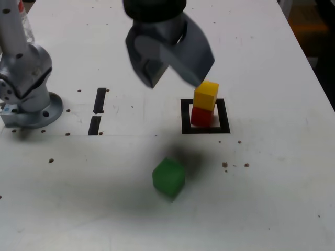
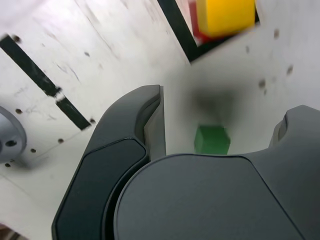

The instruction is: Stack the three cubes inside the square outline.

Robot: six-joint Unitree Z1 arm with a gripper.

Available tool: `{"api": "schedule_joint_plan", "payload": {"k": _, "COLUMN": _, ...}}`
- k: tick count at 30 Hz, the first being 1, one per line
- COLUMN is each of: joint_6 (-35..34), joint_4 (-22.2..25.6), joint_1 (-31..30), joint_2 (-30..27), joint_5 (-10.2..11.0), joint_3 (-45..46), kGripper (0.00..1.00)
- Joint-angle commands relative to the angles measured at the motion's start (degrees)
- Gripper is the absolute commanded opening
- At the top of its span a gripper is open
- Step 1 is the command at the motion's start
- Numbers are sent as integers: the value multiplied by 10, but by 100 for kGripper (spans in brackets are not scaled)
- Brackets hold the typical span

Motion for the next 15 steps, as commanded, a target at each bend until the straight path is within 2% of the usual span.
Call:
{"api": "schedule_joint_plan", "payload": {"k": 1, "joint_6": -1, "joint_4": -2, "joint_1": -17, "joint_2": -2, "joint_5": -5, "joint_3": 0, "kGripper": 87}}
{"api": "schedule_joint_plan", "payload": {"k": 9, "joint_6": -9, "joint_4": -8, "joint_1": -103, "joint_2": 16, "joint_5": -18, "joint_3": 14, "kGripper": 87}}
{"api": "schedule_joint_plan", "payload": {"k": 15, "joint_6": -21, "joint_4": -68, "joint_1": -136, "joint_2": 33, "joint_5": -29, "joint_3": 70, "kGripper": 86}}
